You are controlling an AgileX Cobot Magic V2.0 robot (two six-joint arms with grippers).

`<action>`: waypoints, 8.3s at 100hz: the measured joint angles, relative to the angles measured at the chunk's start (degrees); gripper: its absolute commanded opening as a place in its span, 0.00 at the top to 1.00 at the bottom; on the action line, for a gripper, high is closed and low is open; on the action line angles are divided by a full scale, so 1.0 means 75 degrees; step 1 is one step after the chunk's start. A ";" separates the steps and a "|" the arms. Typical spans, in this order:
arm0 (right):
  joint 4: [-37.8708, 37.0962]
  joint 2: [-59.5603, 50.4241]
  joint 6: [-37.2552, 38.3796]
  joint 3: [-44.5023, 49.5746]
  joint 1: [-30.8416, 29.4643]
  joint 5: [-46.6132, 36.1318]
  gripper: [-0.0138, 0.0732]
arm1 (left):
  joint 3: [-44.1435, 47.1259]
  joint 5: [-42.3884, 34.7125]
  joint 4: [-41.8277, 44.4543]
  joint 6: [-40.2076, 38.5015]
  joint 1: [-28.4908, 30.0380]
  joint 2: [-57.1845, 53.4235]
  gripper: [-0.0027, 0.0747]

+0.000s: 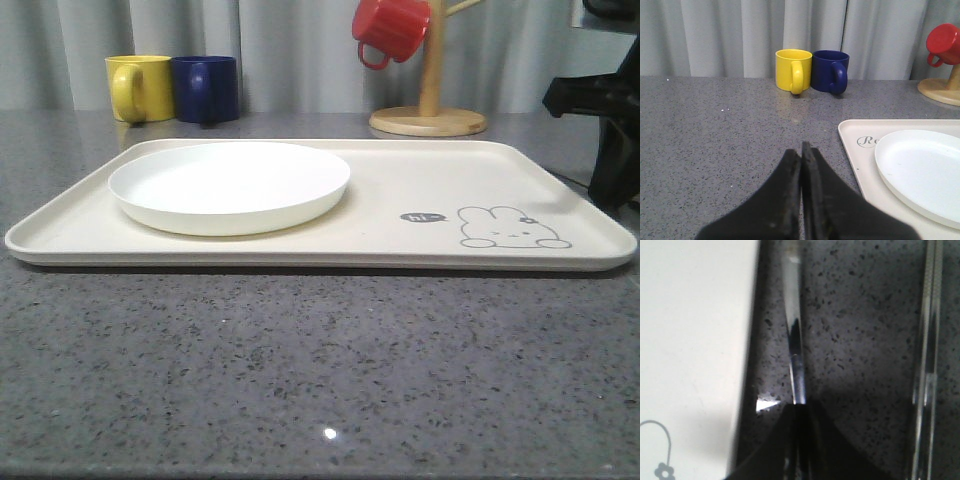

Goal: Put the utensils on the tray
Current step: 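Grasp the fork, carry it onto the tray beside the plate, release, then move the right gripper back and grasp the steel chopsticks, then lower the chopsticks onto the tray beside the fork and release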

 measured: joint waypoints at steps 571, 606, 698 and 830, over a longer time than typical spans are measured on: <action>-0.1033 0.0926 0.3458 -0.2359 0.2364 0.1169 0.87 | 0.0000 0.0000 0.0000 0.0000 0.0000 0.0000 0.99; -0.1033 0.1445 0.3633 -0.2405 0.2364 0.1077 0.87 | 0.0000 0.0000 0.0000 0.0000 0.0000 0.0000 0.99; -0.1033 0.1249 0.3150 -0.2405 0.2309 0.1091 0.48 | 0.0000 0.0000 0.0000 0.0000 0.0000 0.0000 0.99; -0.0776 0.0717 -0.0261 -0.1886 -0.1817 0.1914 0.48 | 0.0000 0.0000 0.0000 -0.0012 0.0000 0.0000 0.99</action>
